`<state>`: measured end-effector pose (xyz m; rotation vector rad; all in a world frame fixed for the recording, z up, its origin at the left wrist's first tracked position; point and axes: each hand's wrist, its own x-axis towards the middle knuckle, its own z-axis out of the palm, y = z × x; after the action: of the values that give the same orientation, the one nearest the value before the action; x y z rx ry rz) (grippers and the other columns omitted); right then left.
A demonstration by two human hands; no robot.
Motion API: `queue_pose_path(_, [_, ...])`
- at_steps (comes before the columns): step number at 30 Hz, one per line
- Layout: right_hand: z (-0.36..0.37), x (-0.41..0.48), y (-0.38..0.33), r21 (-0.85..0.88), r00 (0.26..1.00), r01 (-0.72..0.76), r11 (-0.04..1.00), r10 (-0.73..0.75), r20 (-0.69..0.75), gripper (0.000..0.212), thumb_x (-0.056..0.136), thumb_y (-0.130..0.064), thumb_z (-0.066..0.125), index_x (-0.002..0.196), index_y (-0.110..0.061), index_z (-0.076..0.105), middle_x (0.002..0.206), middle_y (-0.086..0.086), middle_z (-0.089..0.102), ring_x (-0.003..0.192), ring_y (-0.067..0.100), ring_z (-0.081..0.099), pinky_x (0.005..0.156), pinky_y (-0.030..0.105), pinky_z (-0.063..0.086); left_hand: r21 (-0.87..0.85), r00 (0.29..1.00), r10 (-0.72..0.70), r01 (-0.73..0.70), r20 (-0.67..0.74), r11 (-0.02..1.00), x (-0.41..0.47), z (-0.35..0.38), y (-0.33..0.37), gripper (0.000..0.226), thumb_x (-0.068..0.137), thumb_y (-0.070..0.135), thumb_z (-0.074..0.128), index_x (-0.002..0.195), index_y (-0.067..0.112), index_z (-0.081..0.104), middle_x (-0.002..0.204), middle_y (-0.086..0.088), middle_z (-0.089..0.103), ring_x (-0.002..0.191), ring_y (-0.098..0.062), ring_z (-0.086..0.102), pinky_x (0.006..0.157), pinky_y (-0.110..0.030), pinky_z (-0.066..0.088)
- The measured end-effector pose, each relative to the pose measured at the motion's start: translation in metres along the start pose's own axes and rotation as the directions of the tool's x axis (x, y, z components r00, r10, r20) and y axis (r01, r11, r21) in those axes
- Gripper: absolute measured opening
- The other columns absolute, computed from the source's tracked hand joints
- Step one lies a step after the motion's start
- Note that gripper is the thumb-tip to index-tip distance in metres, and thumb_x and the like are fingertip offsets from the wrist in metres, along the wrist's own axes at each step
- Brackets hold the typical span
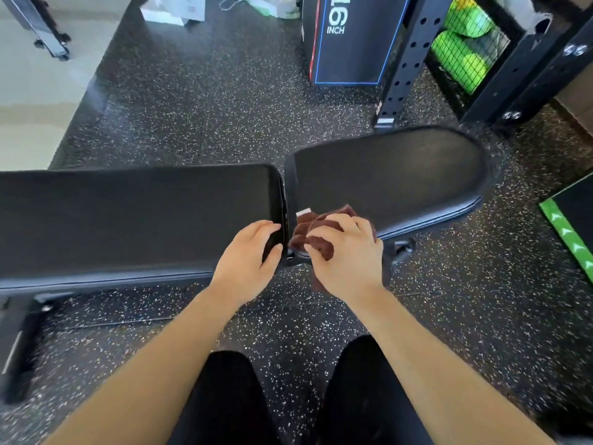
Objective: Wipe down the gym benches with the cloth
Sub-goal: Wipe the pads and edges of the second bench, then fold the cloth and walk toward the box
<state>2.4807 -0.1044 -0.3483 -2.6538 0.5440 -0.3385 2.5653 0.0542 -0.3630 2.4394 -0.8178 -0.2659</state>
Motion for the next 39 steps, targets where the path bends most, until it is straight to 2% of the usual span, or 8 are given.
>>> queue_pose_path(3, [-0.035, -0.010, -0.023, 0.078, 0.982, -0.120, 0.990, 0.107, 0.155, 0.017, 0.080, -0.042, 0.067, 0.095, -0.036, 0.068, 0.119, -0.017, 0.055, 0.116, 0.018, 0.042, 0.087, 0.044, 0.042, 0.000, 0.998, -0.046, 0.046, 0.031, 0.999, -0.013, -0.051, 0.028, 0.041, 0.096, 0.031, 0.041, 0.135, 0.020, 0.045, 0.143, 0.003, 0.041, 0.132, -0.014, 0.033, 0.106, -0.030, 0.030])
queue_pose_path(9, [-0.139, -0.020, -0.084, 0.087, 0.950, -0.206, 0.975, 0.178, 0.258, 0.020, 0.081, -0.042, 0.065, 0.100, -0.038, 0.067, 0.121, -0.018, 0.053, 0.116, 0.015, 0.040, 0.092, 0.047, 0.042, 0.000, 0.993, -0.073, 0.073, 0.093, 0.997, -0.035, -0.162, 0.092, 0.042, 0.096, 0.032, 0.040, 0.136, 0.019, 0.043, 0.144, 0.004, 0.040, 0.133, -0.014, 0.033, 0.108, -0.034, 0.032])
queue_pose_path(14, [-0.248, -0.030, -0.146, 0.108, 0.935, -0.263, 0.959, 0.226, 0.272, 0.021, 0.082, -0.043, 0.065, 0.102, -0.039, 0.066, 0.123, -0.018, 0.052, 0.118, 0.015, 0.039, 0.092, 0.042, 0.037, 0.011, 0.982, -0.074, 0.073, 0.175, 0.997, -0.066, -0.258, 0.157, 0.045, 0.096, 0.035, 0.039, 0.138, 0.018, 0.040, 0.145, 0.003, 0.037, 0.132, -0.016, 0.036, 0.105, -0.037, 0.036])
queue_pose_path(19, [-0.319, -0.057, -0.184, 0.094, 0.936, -0.281, 0.955, 0.252, 0.246, 0.022, 0.080, -0.044, 0.065, 0.102, -0.039, 0.066, 0.124, -0.019, 0.052, 0.119, 0.015, 0.039, 0.094, 0.044, 0.039, 0.076, 0.978, -0.005, -0.011, 0.207, 0.997, -0.092, -0.314, 0.201, 0.048, 0.095, 0.037, 0.039, 0.139, 0.017, 0.038, 0.146, -0.001, 0.036, 0.133, -0.018, 0.034, 0.105, -0.037, 0.036])
queue_pose_path(24, [-0.352, -0.080, -0.184, 0.090, 0.936, -0.332, 0.939, 0.316, 0.158, 0.022, 0.081, -0.044, 0.066, 0.101, -0.038, 0.067, 0.123, -0.018, 0.053, 0.116, 0.016, 0.041, 0.091, 0.042, 0.042, 0.058, 0.978, 0.075, -0.088, 0.196, 0.994, -0.098, -0.324, 0.225, 0.048, 0.095, 0.037, 0.041, 0.137, 0.015, 0.041, 0.144, -0.001, 0.040, 0.130, -0.019, 0.038, 0.103, -0.037, 0.037])
queue_pose_path(28, [-0.373, -0.091, -0.166, 0.065, 0.910, -0.404, 0.912, 0.394, 0.127, 0.023, 0.082, -0.043, 0.065, 0.104, -0.037, 0.066, 0.124, -0.018, 0.052, 0.116, 0.017, 0.040, 0.090, 0.043, 0.043, 0.028, 0.960, 0.139, -0.151, 0.243, 0.988, -0.093, -0.311, 0.252, 0.048, 0.095, 0.037, 0.041, 0.138, 0.015, 0.040, 0.143, 0.001, 0.039, 0.130, -0.017, 0.038, 0.104, -0.035, 0.036])
queue_pose_path(34, [-0.403, -0.097, -0.122, 0.115, 0.862, -0.506, 0.855, 0.506, 0.028, 0.020, 0.083, -0.043, 0.065, 0.102, -0.038, 0.066, 0.124, -0.019, 0.051, 0.115, 0.016, 0.039, 0.089, 0.042, 0.042, -0.003, 0.902, 0.271, -0.287, 0.336, 0.958, -0.069, -0.285, 0.306, 0.049, 0.095, 0.038, 0.039, 0.139, 0.016, 0.037, 0.144, 0.002, 0.038, 0.130, -0.016, 0.037, 0.102, -0.034, 0.037])
queue_pose_path(39, [-0.425, -0.097, -0.065, 0.165, 0.827, -0.555, 0.815, 0.562, 0.008, 0.019, 0.083, -0.043, 0.065, 0.101, -0.039, 0.066, 0.122, -0.020, 0.051, 0.114, 0.015, 0.039, 0.090, 0.045, 0.043, 0.003, 0.880, 0.291, -0.316, 0.375, 0.949, -0.043, -0.250, 0.355, 0.048, 0.095, 0.037, 0.040, 0.138, 0.015, 0.037, 0.143, 0.002, 0.040, 0.129, -0.016, 0.038, 0.101, -0.032, 0.036])
